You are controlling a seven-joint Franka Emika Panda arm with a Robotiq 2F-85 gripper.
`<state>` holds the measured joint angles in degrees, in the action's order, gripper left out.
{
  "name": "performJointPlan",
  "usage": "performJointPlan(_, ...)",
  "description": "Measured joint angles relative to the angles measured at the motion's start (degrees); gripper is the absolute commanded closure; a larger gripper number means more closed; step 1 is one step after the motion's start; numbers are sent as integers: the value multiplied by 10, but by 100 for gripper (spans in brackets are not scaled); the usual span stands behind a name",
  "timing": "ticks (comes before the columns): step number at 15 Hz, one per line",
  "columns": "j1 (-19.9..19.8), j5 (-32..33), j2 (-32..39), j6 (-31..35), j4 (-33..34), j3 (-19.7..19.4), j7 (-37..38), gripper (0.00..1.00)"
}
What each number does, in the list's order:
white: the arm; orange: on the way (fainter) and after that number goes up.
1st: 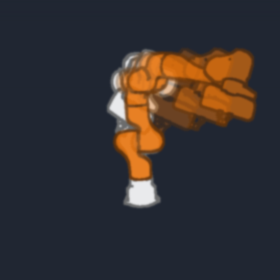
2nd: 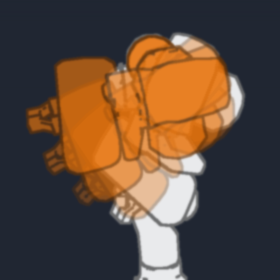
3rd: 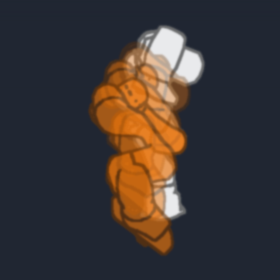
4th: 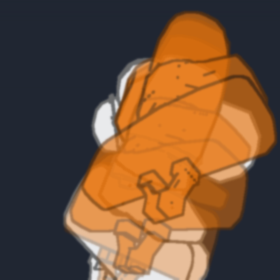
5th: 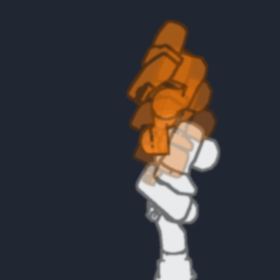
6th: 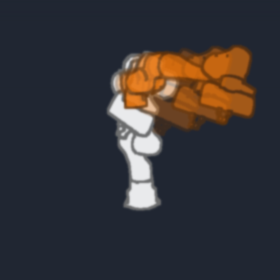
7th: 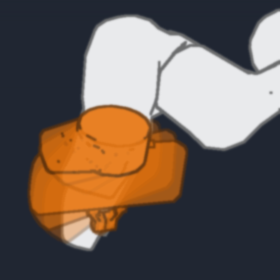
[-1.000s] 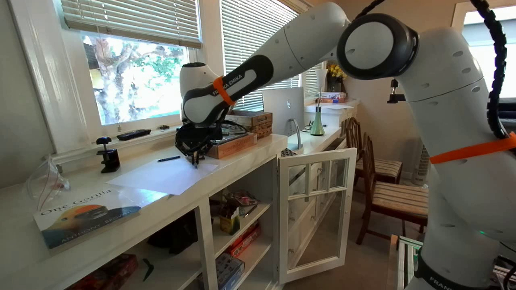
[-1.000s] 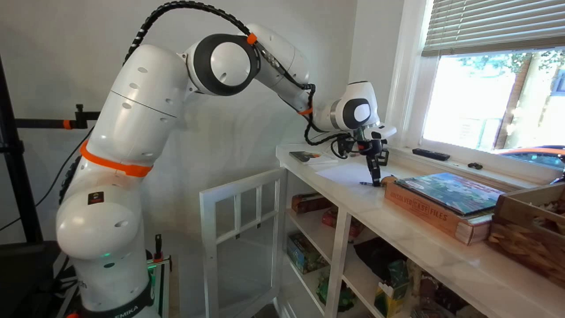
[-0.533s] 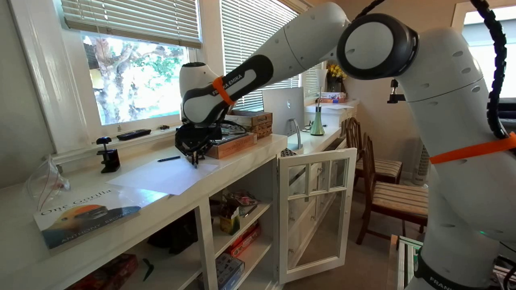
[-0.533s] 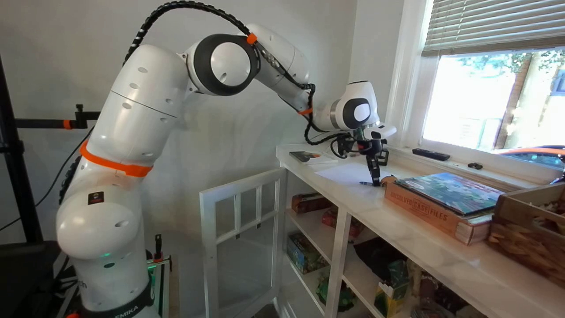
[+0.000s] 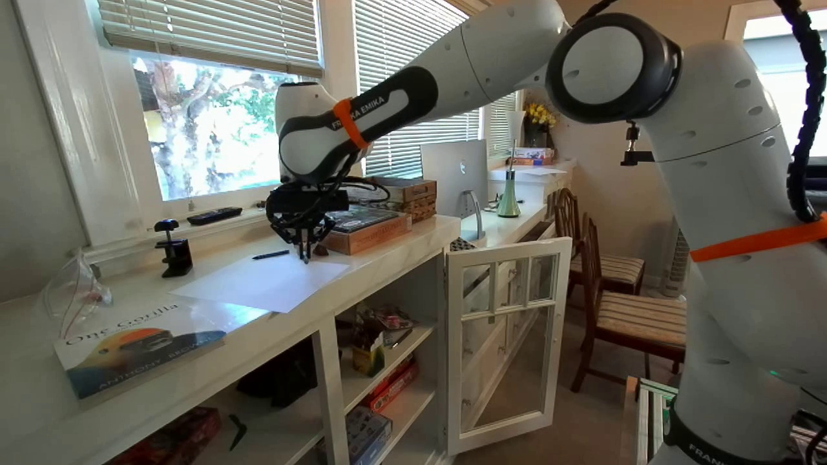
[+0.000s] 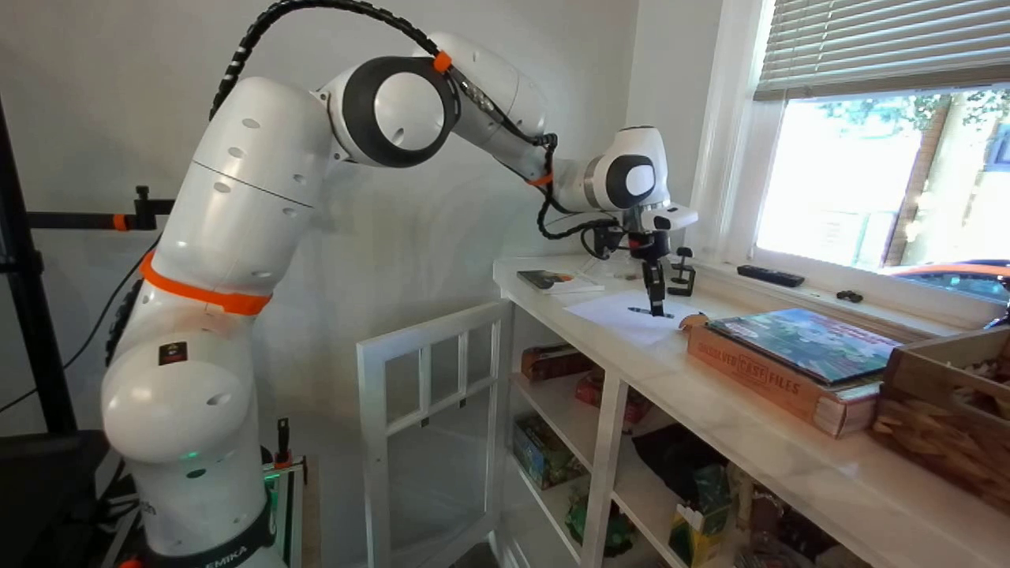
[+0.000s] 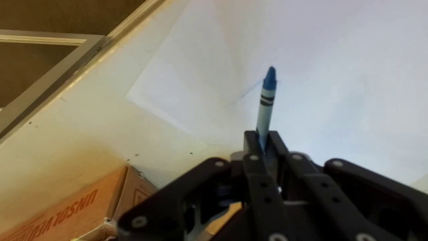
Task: Move the crayons to the left side of the paper
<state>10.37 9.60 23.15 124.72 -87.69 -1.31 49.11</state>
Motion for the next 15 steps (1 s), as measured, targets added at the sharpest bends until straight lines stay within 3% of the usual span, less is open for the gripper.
performJointPlan(6,11,-9,-3,-36,21,26,-26,97)
performJointPlan(15,26,-14,8,-5,21,52,-173,97)
